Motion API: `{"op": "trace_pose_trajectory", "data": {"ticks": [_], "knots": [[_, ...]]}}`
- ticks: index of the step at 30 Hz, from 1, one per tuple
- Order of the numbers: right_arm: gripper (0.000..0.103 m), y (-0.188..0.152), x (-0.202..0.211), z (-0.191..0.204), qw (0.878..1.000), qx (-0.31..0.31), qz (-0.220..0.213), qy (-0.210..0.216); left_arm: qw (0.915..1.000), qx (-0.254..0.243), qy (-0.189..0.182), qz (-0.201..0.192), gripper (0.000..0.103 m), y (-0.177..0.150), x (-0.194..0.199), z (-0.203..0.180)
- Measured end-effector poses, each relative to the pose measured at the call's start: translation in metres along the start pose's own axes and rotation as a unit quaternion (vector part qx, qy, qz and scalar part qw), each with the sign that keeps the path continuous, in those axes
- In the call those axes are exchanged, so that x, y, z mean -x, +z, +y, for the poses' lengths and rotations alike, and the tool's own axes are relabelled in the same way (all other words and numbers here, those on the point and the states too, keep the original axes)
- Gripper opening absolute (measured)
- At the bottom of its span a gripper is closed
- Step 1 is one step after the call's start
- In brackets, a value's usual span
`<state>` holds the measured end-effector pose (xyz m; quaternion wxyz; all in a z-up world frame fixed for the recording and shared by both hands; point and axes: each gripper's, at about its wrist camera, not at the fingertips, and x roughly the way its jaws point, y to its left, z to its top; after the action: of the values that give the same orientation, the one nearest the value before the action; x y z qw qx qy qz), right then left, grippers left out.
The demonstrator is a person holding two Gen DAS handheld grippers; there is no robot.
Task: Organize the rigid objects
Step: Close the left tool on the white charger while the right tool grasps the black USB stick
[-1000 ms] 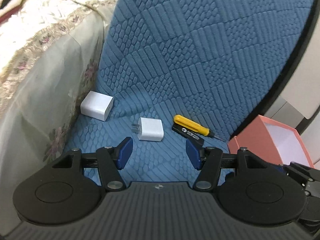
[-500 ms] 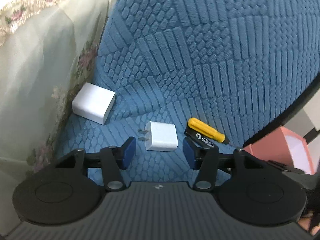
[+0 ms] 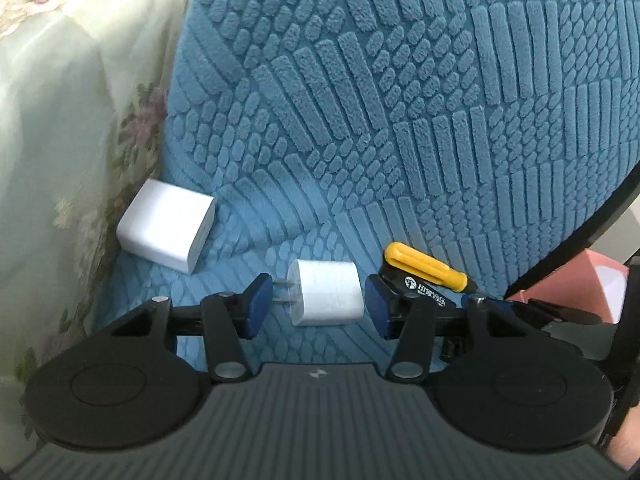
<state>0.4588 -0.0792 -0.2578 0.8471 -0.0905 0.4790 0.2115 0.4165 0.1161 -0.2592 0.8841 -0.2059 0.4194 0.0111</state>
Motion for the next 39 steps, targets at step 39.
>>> {"op": "trace_pose_trajectory", "data": {"ticks": [39], "knots": [[0.031, -0.015, 0.038, 0.016, 0.999, 0.040, 0.009, 0.010, 0.9976, -0.046, 0.034, 0.037, 0.065, -0.003, -0.001, -0.020]]}}
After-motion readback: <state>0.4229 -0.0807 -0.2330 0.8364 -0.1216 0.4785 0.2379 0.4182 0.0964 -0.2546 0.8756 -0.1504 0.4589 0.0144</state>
